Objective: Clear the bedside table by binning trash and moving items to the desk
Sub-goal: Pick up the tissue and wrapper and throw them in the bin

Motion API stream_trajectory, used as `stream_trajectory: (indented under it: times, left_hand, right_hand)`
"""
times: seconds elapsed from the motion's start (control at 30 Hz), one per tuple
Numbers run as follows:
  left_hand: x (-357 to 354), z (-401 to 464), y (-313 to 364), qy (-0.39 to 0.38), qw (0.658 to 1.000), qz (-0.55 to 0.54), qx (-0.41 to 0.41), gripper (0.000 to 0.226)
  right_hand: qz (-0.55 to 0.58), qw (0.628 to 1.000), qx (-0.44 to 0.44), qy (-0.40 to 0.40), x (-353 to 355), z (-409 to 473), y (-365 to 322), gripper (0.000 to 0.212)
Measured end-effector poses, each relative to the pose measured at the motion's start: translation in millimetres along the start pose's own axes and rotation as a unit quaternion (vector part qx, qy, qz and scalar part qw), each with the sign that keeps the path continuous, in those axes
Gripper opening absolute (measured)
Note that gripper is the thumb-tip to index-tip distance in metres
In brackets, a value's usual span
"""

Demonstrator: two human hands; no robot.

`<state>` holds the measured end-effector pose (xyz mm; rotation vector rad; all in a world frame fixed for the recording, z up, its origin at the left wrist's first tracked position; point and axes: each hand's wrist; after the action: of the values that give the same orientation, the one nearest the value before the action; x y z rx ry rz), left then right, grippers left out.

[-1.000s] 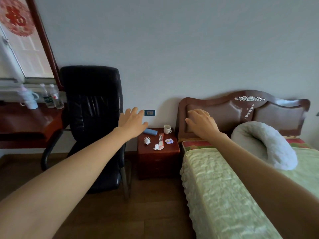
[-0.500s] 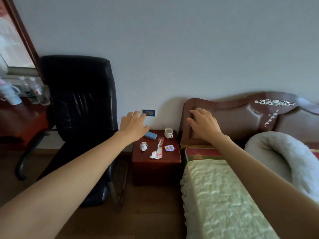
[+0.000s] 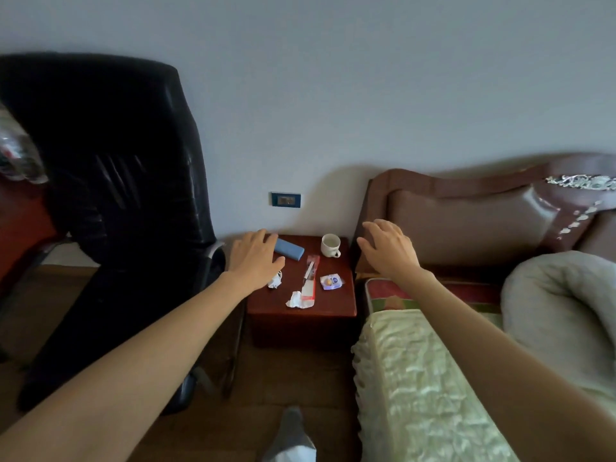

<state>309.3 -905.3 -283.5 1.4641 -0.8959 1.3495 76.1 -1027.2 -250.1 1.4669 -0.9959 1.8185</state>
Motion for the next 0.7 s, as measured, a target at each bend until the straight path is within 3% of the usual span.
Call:
stream_trajectory:
  times: [0.27, 0.7]
  left_hand:
    - [-54.9, 83.9, -25.6, -0.059, 0.998, 0.001, 0.02, 0.058]
    - [-155.9, 158.8, -41.7, -0.137, 0.985, -0.046, 0.093, 0.055]
  right_hand:
    - [0.012, 0.999, -0.009, -0.028, -68.8, 82.5, 4.2, 0.042]
    - [0.032, 0.988, 0.003, -0.15, -189.3, 183.0, 40.3, 0.046]
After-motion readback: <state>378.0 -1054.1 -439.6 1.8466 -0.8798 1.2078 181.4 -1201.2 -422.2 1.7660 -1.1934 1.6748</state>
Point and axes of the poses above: each hand's wrist, its own z-axis towards the middle knuckle, its own x-axis out of the back of the hand, y = z × x, and after that the axes turned 5 degrees about -z, right-handed
